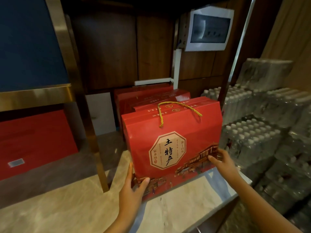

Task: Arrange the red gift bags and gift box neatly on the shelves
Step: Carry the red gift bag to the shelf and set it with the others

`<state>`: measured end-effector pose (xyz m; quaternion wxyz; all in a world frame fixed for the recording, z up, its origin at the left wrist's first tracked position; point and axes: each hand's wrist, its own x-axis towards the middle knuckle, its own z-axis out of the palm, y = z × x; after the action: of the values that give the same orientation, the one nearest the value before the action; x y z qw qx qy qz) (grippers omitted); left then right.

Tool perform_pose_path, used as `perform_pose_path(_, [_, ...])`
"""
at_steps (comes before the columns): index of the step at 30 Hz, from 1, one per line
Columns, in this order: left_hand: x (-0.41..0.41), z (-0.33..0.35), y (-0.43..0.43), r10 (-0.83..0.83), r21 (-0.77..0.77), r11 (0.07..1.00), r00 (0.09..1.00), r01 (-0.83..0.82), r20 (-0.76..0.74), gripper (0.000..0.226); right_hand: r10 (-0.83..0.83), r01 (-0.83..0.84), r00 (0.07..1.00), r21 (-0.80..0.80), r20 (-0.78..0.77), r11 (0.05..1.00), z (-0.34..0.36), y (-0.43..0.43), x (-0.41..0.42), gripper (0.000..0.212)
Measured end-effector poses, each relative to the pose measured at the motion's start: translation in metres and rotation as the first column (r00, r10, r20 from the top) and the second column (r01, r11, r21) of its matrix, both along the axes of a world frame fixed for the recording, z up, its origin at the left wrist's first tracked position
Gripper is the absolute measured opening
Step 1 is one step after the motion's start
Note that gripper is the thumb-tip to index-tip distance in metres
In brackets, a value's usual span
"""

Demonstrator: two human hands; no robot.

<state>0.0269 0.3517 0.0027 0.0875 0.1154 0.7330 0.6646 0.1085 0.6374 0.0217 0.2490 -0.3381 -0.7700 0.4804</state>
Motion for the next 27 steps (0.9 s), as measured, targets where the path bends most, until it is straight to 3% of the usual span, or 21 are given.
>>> perform_pose_path(11, [-0.001, -0.019, 0.048, 0.154, 0.008, 0.988, 0.984, -0.155, 0.092, 0.088, 0.134, -0.134, 0.991, -0.025, -0.017, 0.991, -0.027, 0.062, -0.039, 0.050])
perform_pose_path(17, [0.005, -0.019, 0.068, 0.214, 0.025, 0.976, 0.972, -0.217, 0.093, 0.075, 0.202, -0.205, 0.978, -0.080, -0.047, 0.975, -0.043, 0.081, -0.049, 0.048])
perform_pose_path(21, [0.009, -0.024, 0.074, 0.257, 0.020, 0.966, 0.964, -0.259, 0.073, 0.080, 0.244, -0.257, 0.963, -0.116, -0.113, 0.960, -0.052, 0.086, -0.049, 0.045])
perform_pose_path(27, [0.010, -0.030, 0.079, 0.305, -0.005, 0.952, 0.950, -0.305, 0.062, 0.075, 0.349, -0.363, 0.922, -0.058, -0.166, 0.930, -0.049, 0.087, -0.036, 0.038])
